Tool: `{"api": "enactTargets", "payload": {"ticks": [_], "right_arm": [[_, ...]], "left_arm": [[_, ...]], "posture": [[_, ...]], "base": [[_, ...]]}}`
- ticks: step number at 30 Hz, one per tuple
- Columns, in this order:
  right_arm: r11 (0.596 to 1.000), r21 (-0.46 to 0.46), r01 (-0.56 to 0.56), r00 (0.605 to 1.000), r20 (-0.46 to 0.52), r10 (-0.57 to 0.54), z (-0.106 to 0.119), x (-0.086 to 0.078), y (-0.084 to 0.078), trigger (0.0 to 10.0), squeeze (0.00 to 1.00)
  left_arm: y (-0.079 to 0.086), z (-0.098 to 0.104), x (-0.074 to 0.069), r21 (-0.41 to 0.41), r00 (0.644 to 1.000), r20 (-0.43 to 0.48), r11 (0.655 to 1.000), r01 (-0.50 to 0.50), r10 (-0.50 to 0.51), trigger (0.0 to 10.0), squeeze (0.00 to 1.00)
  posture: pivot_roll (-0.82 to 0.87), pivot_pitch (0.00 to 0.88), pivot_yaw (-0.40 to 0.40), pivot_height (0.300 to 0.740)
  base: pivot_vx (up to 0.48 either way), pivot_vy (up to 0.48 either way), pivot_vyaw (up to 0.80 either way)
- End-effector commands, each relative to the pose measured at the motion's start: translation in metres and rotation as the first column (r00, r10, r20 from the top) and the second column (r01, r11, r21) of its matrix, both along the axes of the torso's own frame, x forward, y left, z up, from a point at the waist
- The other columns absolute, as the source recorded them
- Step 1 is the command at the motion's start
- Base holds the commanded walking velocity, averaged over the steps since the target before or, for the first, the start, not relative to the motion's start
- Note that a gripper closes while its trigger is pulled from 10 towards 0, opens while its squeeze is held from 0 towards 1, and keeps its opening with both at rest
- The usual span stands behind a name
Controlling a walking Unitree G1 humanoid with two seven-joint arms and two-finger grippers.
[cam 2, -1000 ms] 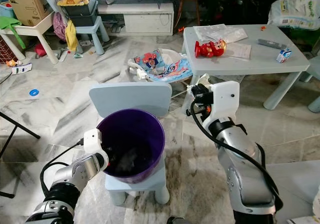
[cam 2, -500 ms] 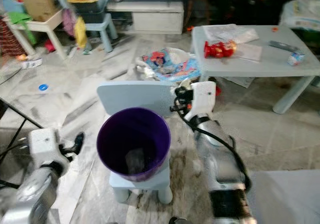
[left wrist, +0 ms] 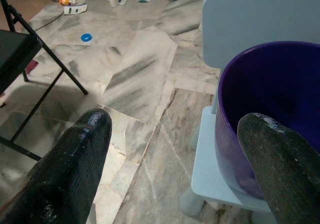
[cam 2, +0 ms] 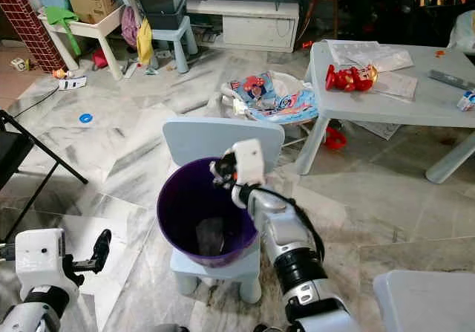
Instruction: Picking trash to rubbish bin
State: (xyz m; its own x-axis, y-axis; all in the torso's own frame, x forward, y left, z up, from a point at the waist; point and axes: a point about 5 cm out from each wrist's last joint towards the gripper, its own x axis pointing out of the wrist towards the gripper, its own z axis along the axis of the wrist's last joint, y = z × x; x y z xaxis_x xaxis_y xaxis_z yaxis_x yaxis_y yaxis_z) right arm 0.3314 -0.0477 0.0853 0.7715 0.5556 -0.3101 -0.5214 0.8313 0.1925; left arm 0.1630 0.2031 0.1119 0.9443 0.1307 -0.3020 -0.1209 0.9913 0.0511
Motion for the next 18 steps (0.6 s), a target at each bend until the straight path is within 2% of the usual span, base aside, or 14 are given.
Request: {"api": "enactTargets", "payload": {"ticks": [1,6,12,13,14,16,18], "right_arm": [[0.999,-0.017,-0.045,0.999,-0.028,0.045,-0.006,-0.004,0.008,0.0,0.00],[0.989,-0.034,-0.144,0.986,-0.094,0.140,-0.024,-0.016,0.024,0.0,0.00],[0.970,-0.046,-0.237,0.966,-0.113,0.231,-0.033,-0.027,0.044,0.0,0.00],[0.964,-0.051,-0.259,0.962,-0.103,0.253,-0.032,-0.028,0.051,4.6,0.00],[0.964,-0.043,-0.262,0.962,-0.095,0.258,-0.031,-0.028,0.054,8.7,0.00],[0.961,-0.021,-0.277,0.958,-0.078,0.275,-0.028,-0.029,0.063,10.0,0.00],[0.962,-0.005,-0.274,0.960,-0.067,0.273,-0.026,-0.029,0.066,10.0,0.00]], "left_arm": [[0.001,0.002,-0.004,0.003,1.000,-0.011,1.000,0.002,-0.002,10.0,0.00],[-0.002,0.003,-0.012,-0.008,0.999,-0.035,1.000,-0.001,0.000,10.0,0.00],[0.001,0.007,-0.020,0.001,0.998,-0.039,0.999,-0.052,0.052,10.0,0.00],[0.002,0.008,-0.025,0.003,0.997,-0.040,0.997,-0.071,0.071,10.0,0.00],[0.002,0.008,-0.027,0.005,0.996,-0.044,0.997,-0.081,0.081,10.0,0.00],[0.002,0.007,-0.035,0.002,0.992,-0.057,0.994,-0.109,0.109,10.0,0.00],[0.001,0.006,-0.039,-0.004,0.991,-0.063,0.993,-0.121,0.121,10.0,0.00]], "posture": [[0.37,0.132,-0.030,0.740],[0.40,0.143,-0.048,0.740],[0.47,0.169,-0.084,0.740],[0.48,0.174,-0.090,0.740],[0.49,0.181,-0.102,0.740],[0.51,0.184,-0.110,0.740],[0.52,0.185,-0.113,0.740]], "base": [[0.000,0.000,0.00],[0.000,0.000,0.00],[0.000,0.000,0.00],[0.000,0.000,0.00],[0.000,0.000,0.00],[0.000,0.000,0.00],[0.000,0.000,0.00]]}}
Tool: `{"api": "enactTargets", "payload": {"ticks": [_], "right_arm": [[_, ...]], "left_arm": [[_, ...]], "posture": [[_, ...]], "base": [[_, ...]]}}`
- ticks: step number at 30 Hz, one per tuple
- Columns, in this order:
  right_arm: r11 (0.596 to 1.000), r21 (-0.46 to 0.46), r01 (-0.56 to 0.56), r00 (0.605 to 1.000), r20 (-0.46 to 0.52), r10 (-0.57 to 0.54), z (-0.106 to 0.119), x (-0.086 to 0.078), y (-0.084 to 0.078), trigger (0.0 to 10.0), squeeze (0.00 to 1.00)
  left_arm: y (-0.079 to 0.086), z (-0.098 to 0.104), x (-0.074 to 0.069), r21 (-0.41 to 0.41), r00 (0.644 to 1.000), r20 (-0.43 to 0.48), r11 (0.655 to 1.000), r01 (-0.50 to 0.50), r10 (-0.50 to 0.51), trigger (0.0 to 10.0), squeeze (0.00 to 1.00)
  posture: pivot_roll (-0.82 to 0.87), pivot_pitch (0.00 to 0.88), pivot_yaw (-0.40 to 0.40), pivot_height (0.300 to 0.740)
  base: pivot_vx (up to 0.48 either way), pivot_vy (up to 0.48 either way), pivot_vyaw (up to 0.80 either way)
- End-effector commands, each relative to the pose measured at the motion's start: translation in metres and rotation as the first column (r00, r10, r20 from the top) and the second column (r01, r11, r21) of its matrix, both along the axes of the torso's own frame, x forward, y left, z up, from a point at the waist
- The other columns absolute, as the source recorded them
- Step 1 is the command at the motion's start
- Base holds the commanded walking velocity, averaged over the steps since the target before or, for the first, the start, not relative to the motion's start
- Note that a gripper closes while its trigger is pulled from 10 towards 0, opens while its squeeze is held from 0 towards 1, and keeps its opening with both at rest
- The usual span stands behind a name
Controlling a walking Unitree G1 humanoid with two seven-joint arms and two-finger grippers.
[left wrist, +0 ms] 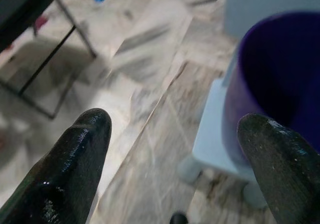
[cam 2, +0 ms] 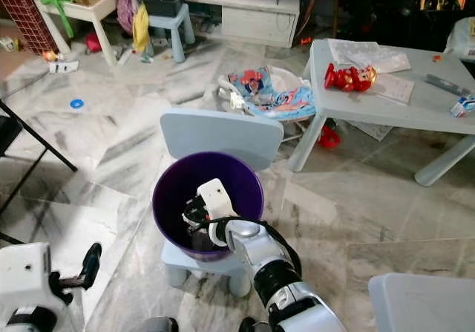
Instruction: Picking trash to rubbish bin
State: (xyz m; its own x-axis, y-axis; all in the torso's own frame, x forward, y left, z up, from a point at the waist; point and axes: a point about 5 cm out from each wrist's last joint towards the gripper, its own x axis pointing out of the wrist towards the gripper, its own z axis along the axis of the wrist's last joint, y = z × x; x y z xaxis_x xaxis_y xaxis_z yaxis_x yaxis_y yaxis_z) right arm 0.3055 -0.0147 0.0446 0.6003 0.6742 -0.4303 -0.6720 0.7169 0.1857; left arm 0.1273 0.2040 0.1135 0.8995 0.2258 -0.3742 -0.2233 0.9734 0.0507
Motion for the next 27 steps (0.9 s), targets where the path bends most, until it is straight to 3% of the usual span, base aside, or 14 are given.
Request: {"api": "enactTargets", "payload": {"ticks": [1,2,3,6,11,21,27], "right_arm": [[0.996,0.075,-0.058,0.998,0.024,0.056,0.014,-0.003,0.032,10.0,0.00],[0.994,0.093,-0.050,0.999,0.025,0.048,0.016,-0.003,0.034,10.0,0.35],[0.993,0.107,-0.042,0.999,0.029,0.040,0.017,-0.002,0.034,10.0,1.00],[0.990,0.143,-0.020,0.999,0.046,0.014,0.022,0.002,0.035,10.0,1.00],[0.967,0.234,0.100,0.988,0.094,-0.125,0.037,0.018,0.024,10.0,1.00],[0.942,0.267,0.202,0.952,0.171,-0.253,0.048,0.034,-0.005,10.0,1.00],[0.919,0.313,0.239,0.916,0.239,-0.321,0.062,0.041,-0.025,10.0,1.00]], "left_arm": [[0.000,0.004,-0.003,0.007,1.000,0.012,1.000,-0.013,0.013,10.0,0.00],[-0.001,0.004,-0.004,0.002,1.000,0.010,1.000,-0.015,0.015,10.0,0.00],[-0.003,0.004,-0.005,-0.002,1.000,0.010,1.000,-0.011,0.011,10.0,0.00],[-0.005,0.003,-0.002,-0.006,1.000,0.011,1.000,0.015,-0.015,10.0,0.00],[-0.006,0.005,0.013,-0.009,0.997,0.034,0.997,0.074,-0.074,10.0,0.00],[-0.021,0.006,0.055,-0.033,0.973,0.102,0.976,0.214,-0.209,10.0,0.00],[-0.022,0.006,0.068,-0.041,0.969,0.124,0.975,0.219,-0.213,10.0,0.00]], "posture": [[0.52,0.185,-0.113,0.740],[0.52,0.185,-0.113,0.740],[0.52,0.184,-0.113,0.740],[0.52,0.182,-0.107,0.740],[0.48,0.168,-0.089,0.740],[0.37,0.136,-0.077,0.740],[0.33,0.126,-0.078,0.740]], "base": [[0.000,0.000,0.00],[0.000,0.000,0.00],[0.000,0.000,0.00],[0.000,0.000,0.00],[0.000,0.000,0.00],[0.000,0.000,0.00],[0.000,0.000,0.00]]}}
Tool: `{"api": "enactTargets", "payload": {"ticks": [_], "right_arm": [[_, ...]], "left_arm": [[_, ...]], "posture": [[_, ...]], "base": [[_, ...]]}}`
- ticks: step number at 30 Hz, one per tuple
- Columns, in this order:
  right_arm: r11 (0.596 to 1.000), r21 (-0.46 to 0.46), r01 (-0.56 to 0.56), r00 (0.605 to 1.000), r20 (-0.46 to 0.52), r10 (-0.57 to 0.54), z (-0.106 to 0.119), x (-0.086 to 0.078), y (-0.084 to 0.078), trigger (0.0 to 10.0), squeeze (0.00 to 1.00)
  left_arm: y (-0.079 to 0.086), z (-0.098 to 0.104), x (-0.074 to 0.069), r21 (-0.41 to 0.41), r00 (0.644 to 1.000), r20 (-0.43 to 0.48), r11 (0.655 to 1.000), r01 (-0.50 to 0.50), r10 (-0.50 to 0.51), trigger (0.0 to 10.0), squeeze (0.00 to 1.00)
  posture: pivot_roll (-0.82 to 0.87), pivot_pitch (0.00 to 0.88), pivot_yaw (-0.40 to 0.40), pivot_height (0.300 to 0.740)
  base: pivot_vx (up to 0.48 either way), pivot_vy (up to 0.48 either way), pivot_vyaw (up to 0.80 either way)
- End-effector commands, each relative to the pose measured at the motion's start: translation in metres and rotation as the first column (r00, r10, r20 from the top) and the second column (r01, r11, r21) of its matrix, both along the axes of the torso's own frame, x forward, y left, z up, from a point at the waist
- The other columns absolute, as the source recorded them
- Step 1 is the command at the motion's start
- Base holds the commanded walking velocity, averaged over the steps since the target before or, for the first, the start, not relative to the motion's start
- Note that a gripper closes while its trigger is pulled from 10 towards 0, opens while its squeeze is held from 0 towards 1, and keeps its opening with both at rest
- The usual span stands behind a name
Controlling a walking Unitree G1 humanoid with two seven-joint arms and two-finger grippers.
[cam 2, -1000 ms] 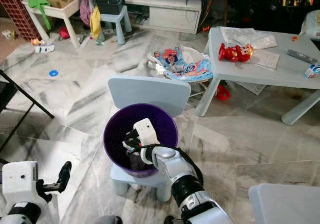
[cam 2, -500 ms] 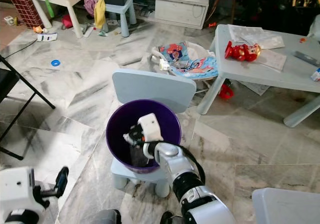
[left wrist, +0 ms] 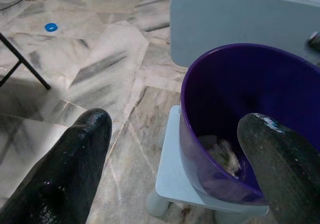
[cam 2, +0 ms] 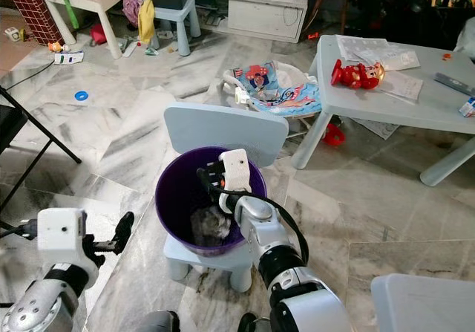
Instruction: Picking trash to rubbish bin
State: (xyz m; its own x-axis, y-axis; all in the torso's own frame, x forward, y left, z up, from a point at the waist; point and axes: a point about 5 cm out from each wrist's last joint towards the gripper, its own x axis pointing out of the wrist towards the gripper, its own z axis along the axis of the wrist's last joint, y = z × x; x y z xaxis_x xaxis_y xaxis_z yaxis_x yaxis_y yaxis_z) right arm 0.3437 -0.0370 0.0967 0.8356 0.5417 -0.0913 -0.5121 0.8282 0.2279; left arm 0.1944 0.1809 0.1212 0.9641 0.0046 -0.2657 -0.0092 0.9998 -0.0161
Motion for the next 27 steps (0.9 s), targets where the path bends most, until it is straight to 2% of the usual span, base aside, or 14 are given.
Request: {"api": "enactTargets", "payload": {"ticks": [1,2,6,9,10,16,21,27], "right_arm": [[0.999,0.033,0.029,0.998,0.053,-0.030,0.012,0.004,-0.007,10.0,1.00],[0.999,0.033,0.041,0.997,0.072,-0.043,0.015,0.005,-0.011,10.0,1.00],[0.986,0.012,0.169,0.964,0.208,-0.168,0.039,0.006,-0.061,10.0,1.00],[0.975,0.001,0.223,0.945,0.246,-0.216,0.049,0.004,-0.082,10.0,1.00],[0.965,-0.014,0.262,0.924,0.292,-0.247,0.059,-0.001,-0.098,10.0,1.00],[0.932,-0.039,0.361,0.871,0.370,-0.323,0.086,-0.020,-0.131,10.0,1.00],[0.918,-0.047,0.393,0.866,0.355,-0.352,0.090,-0.035,-0.143,10.0,1.00],[0.921,-0.045,0.388,0.870,0.349,-0.349,0.095,-0.036,-0.138,10.0,1.00]], "left_arm": [[0.000,-0.002,0.003,-0.003,1.000,0.001,1.000,0.000,0.000,10.0,0.00],[0.000,-0.002,0.005,-0.004,1.000,0.006,1.000,0.001,-0.001,10.0,0.00],[-0.011,0.004,0.025,-0.020,0.996,0.079,0.999,0.031,-0.029,10.0,0.00],[-0.015,0.007,0.033,0.000,0.993,0.111,0.999,0.038,-0.038,10.0,0.00],[-0.018,0.010,0.041,0.007,0.990,0.135,0.999,0.035,-0.036,10.0,0.00],[-0.026,0.019,0.059,-0.003,0.977,0.203,0.998,0.062,-0.060,10.0,0.00],[-0.026,0.023,0.069,-0.025,0.972,0.232,0.999,0.046,-0.039,10.0,0.00],[-0.033,0.029,0.075,-0.064,0.963,0.268,0.996,0.057,-0.038,10.0,0.00]], "posture": [[0.32,0.125,-0.079,0.740],[0.32,0.123,-0.079,0.740],[0.22,0.106,-0.080,0.740],[0.19,0.101,-0.080,0.740],[0.16,0.095,-0.080,0.740],[0.10,0.082,-0.083,0.740],[0.07,0.078,-0.088,0.740],[0.06,0.070,-0.100,0.740]], "base": [[0.000,0.000,0.00],[0.000,0.000,0.00],[0.000,0.000,0.00],[0.000,0.000,0.00],[0.000,0.000,0.00],[0.000,0.000,0.00],[0.000,0.000,0.00],[0.000,0.000,0.00]]}}
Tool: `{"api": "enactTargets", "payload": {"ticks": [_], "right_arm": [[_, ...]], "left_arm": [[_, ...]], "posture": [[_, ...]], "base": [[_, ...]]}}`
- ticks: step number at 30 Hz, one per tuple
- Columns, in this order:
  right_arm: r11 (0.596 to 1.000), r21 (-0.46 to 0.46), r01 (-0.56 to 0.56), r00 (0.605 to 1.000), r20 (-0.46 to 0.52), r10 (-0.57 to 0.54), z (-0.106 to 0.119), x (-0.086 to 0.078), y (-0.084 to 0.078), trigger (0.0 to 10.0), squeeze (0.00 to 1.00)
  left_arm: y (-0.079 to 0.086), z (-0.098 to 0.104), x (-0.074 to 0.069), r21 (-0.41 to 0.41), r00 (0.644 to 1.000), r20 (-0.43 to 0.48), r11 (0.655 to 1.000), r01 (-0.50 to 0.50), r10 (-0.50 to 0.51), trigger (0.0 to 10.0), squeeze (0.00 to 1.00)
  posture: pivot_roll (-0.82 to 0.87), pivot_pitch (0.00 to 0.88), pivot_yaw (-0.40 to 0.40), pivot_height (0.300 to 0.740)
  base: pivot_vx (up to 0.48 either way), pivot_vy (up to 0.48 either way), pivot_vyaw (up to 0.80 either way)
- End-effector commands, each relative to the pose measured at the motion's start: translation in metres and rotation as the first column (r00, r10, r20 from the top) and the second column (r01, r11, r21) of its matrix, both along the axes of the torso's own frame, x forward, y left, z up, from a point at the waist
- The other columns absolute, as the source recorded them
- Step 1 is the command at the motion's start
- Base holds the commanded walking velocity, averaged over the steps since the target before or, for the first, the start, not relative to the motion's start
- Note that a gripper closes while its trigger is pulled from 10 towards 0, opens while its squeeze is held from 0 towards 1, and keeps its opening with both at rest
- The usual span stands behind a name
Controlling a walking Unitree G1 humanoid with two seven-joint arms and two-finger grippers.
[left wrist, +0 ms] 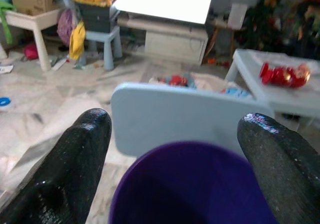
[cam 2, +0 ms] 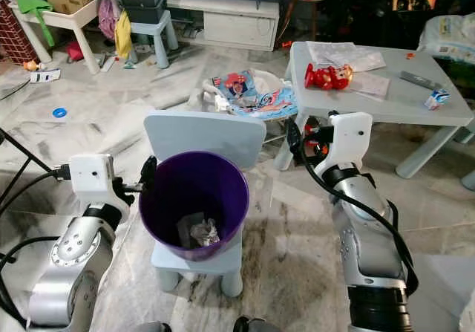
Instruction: Picking trash to rubbish bin
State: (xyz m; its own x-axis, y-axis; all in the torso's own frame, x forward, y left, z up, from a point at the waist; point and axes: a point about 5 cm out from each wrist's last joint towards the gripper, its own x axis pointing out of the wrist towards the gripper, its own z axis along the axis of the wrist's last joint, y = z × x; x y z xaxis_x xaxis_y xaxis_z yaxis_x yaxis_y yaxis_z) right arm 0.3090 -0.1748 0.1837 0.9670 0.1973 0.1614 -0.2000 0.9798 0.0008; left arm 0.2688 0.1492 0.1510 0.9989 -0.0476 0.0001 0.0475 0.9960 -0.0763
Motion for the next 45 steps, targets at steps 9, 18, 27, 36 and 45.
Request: {"api": "enactTargets", "payload": {"ticks": [9,18,27,36,45], "right_arm": [[0.994,0.105,-0.005,0.999,0.045,0.000,0.025,0.001,0.009,10.0,0.00],[0.990,0.144,-0.004,1.000,-0.004,0.004,0.017,-0.003,0.013,10.0,0.00],[0.995,0.098,0.017,0.996,-0.083,-0.009,0.007,-0.004,0.020,10.0,0.00],[0.991,0.107,0.081,0.991,-0.112,-0.068,-0.017,-0.014,0.016,10.0,0.00],[0.988,0.146,0.059,0.997,-0.059,-0.051,-0.031,-0.033,0.021,10.0,0.00]], "left_arm": [[-0.012,0.012,-0.002,0.027,0.991,0.124,0.999,0.040,-0.043,10.0,0.00],[-0.007,0.024,-0.002,0.085,0.974,0.227,0.996,0.005,-0.024,10.0,0.00],[-0.007,0.022,-0.003,0.092,0.978,0.207,0.996,0.008,-0.027,10.0,0.00],[0.001,0.021,-0.004,0.107,0.981,0.193,0.994,-0.006,-0.015,10.0,0.00],[0.000,0.022,-0.001,0.128,0.981,0.193,0.992,0.011,-0.036,10.0,0.00]], "posture": [[0.07,0.069,-0.114,0.740],[0.07,0.070,-0.108,0.740],[0.07,0.077,-0.097,0.740],[0.08,0.087,-0.071,0.740],[0.08,0.075,-0.022,0.740]], "base": [[0.000,0.000,0.00],[0.000,0.000,0.00],[0.000,0.000,0.00],[0.000,0.000,0.00],[0.000,0.000,0.00]]}}
